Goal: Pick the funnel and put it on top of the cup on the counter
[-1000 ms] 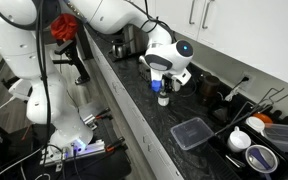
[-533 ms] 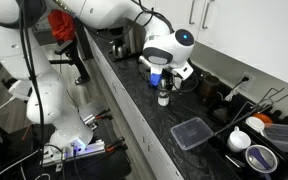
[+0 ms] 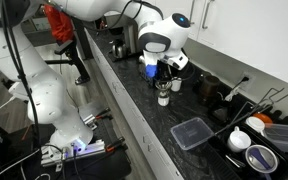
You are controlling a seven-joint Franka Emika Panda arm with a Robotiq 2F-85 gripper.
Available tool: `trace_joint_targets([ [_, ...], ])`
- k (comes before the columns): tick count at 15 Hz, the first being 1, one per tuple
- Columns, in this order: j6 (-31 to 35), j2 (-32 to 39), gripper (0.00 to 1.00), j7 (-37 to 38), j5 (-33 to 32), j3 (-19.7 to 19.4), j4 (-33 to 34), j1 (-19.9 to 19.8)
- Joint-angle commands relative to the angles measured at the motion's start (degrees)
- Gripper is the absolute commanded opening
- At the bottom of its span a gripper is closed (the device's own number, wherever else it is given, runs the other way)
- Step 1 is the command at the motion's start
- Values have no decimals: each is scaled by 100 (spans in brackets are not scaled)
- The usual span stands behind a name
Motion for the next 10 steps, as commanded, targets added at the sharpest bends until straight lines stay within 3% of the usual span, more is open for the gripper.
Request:
trace_joint_targets([
  [1, -664, -393, 100, -358, -256, -78, -150, 98],
  [5, -1056, -777, 100, -814, -493, -104, -381, 123],
  [10, -544, -1256, 100, -1045, -1205, -38, -990, 181],
])
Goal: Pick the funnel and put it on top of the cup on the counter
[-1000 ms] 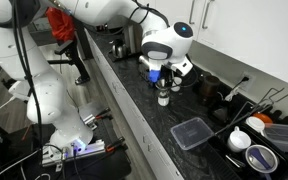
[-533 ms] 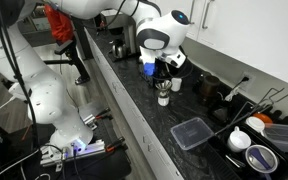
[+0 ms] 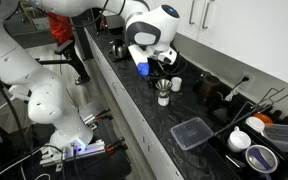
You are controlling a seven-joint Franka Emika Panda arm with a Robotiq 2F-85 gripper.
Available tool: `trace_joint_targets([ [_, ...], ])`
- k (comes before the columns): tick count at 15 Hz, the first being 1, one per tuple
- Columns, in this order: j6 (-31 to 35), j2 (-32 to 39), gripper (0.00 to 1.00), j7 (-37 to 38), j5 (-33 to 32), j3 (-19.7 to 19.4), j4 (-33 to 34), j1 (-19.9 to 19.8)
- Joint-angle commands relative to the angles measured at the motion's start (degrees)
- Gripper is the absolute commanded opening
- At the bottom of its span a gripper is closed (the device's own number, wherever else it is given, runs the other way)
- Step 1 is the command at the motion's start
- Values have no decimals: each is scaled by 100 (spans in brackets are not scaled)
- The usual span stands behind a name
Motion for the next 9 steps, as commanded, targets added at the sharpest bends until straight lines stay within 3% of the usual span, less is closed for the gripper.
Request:
trace_joint_targets([
  [1, 478, -428, 100, -175, -399, -35, -567, 115],
  [3, 729, -457, 100, -6, -217, -101, -584, 130],
  [4, 462, -312, 100, -19, -276, -104, -409, 164],
  [9, 610, -379, 100, -8, -276, -134, -471, 162],
])
